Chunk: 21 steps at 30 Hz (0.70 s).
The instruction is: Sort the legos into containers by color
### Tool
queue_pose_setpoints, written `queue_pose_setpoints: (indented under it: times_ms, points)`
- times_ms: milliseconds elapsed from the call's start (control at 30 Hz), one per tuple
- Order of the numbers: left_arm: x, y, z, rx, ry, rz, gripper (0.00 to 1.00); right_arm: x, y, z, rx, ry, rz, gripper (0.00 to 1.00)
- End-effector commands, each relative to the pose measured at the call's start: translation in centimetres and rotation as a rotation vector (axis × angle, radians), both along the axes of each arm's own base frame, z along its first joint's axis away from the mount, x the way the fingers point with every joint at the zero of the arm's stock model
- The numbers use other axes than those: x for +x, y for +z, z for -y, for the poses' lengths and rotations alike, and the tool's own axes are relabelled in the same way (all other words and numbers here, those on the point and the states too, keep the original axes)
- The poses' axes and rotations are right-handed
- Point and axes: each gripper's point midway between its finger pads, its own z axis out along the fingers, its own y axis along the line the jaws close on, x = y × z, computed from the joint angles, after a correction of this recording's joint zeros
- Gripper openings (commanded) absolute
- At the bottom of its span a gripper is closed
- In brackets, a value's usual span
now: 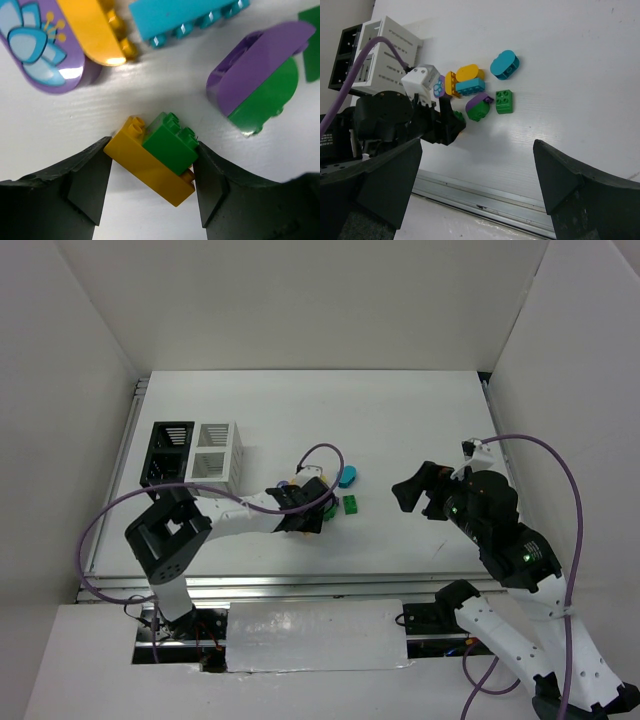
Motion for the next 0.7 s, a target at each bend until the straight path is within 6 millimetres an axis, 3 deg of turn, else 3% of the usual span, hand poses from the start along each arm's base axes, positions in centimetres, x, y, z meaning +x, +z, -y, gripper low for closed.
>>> queue_pose_setpoints:
  times_ms: [0,200,433,667]
  points:
    - [-0.6,1.8,0.2,-0.060,-0.031,0.033,0.00,0.5,0.5,-0.7,0.012,0.026,0.033,1.00]
    - [-1.1,4.2,0.0,-0.127,-0.099,0.095,0.00,0.8,-0.4,-1.4,0.017,0.053,0.016,1.00]
    - [-2.4,6.9,1.0,-0.231,-0.250,0.161,0.00,0.9,-2.6,-4.4,0.067,0.186,-0.042,1.00]
    - [-5.7,12.6,2.8,-0.462,-0.500,0.300,0.00,0.9,-2.7,-8.5,0.215,0.339,-0.105,0.98]
